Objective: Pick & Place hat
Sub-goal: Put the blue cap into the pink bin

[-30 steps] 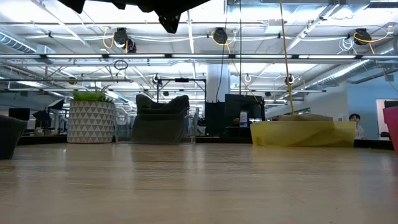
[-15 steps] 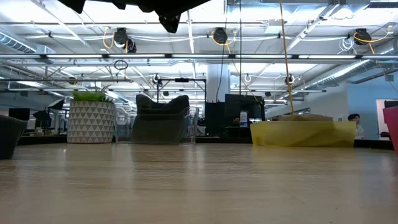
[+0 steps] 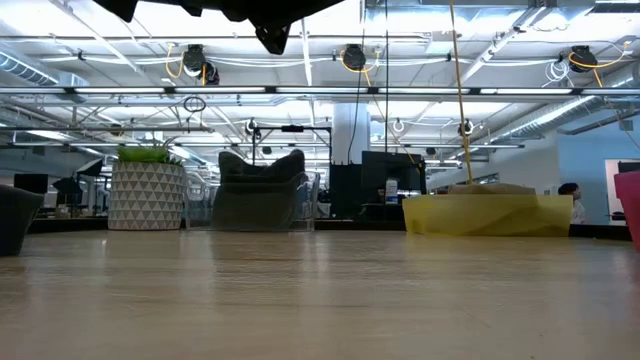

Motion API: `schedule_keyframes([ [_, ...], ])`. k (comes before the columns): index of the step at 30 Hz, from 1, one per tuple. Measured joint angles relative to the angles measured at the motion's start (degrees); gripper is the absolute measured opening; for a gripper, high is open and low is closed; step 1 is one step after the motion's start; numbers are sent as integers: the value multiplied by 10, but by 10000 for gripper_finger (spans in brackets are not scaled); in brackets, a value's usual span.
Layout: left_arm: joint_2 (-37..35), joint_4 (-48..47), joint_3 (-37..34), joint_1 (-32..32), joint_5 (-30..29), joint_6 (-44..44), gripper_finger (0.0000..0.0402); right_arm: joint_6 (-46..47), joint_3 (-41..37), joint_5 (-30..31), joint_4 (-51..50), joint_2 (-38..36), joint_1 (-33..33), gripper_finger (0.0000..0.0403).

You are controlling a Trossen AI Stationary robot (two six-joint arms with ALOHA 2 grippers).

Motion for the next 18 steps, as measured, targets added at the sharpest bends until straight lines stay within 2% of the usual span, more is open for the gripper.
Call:
schedule_keyframes([
  [11, 0, -1, 0, 0, 0, 0, 97, 6, 3, 5, -26, -22, 0, 0],
  [14, 0, -1, 0, 0, 0, 0, 97, -15, 3, 33, -50, -22, 0, 0],
  [18, 0, -1, 0, 0, 0, 0, 97, -31, 3, 102, -59, -22, 1, 0],
])
